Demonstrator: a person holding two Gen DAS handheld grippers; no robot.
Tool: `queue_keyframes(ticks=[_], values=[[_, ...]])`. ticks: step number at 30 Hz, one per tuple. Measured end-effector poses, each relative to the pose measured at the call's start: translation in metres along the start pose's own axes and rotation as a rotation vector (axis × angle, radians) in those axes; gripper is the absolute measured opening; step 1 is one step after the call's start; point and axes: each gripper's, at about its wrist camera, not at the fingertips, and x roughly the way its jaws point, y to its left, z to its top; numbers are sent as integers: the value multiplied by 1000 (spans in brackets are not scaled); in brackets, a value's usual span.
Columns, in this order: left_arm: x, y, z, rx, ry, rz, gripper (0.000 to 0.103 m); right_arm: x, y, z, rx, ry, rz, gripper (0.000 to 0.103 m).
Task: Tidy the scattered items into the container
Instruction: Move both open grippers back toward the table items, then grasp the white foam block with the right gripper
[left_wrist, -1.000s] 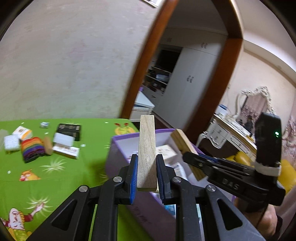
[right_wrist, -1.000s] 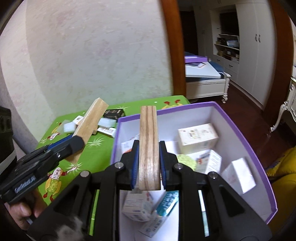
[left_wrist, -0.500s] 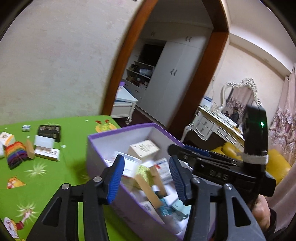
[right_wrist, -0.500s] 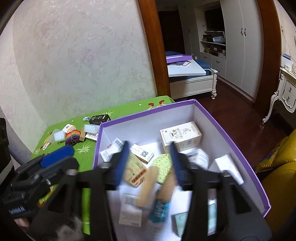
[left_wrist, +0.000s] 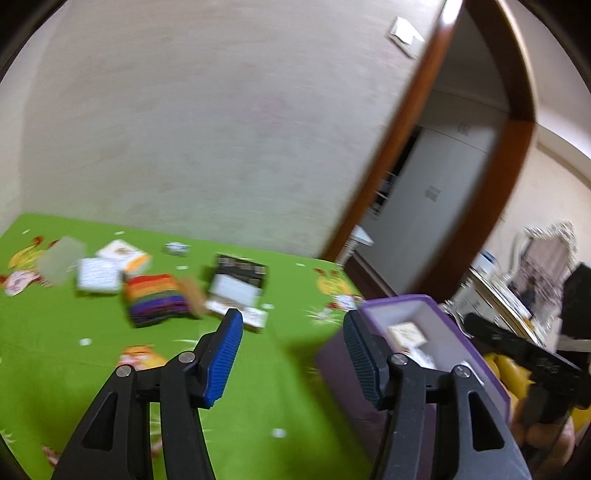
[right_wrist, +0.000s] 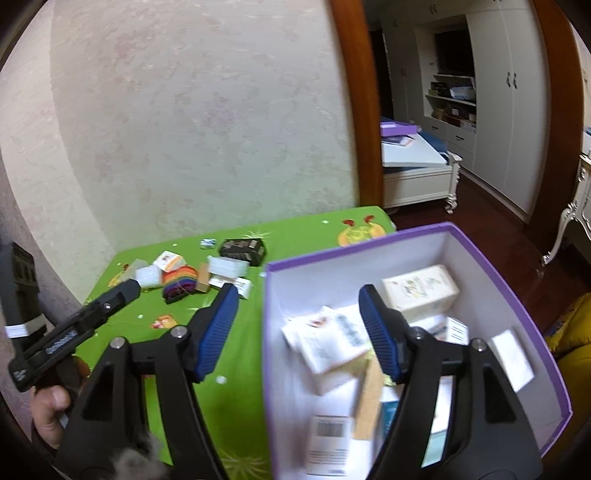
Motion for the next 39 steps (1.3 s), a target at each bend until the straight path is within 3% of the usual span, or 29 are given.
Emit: queue_keyframes(ticks=[8,16,21,28,39], values=[[0,73,1,-105,-47,157,78,21,64,3,-30,-16,64,90],[21,137,0,-207,-23,281,80,88,105,0,41,45,46,95],[44,153,8,-196,-14,335,81,148,116,-7,88,117,-5,96],[84,168,14,-207,19,390,81,207,118,-10,95,153,-76,95],[116,181,23,-253,92,427,81,262,112,-7,88,208,-126,96]])
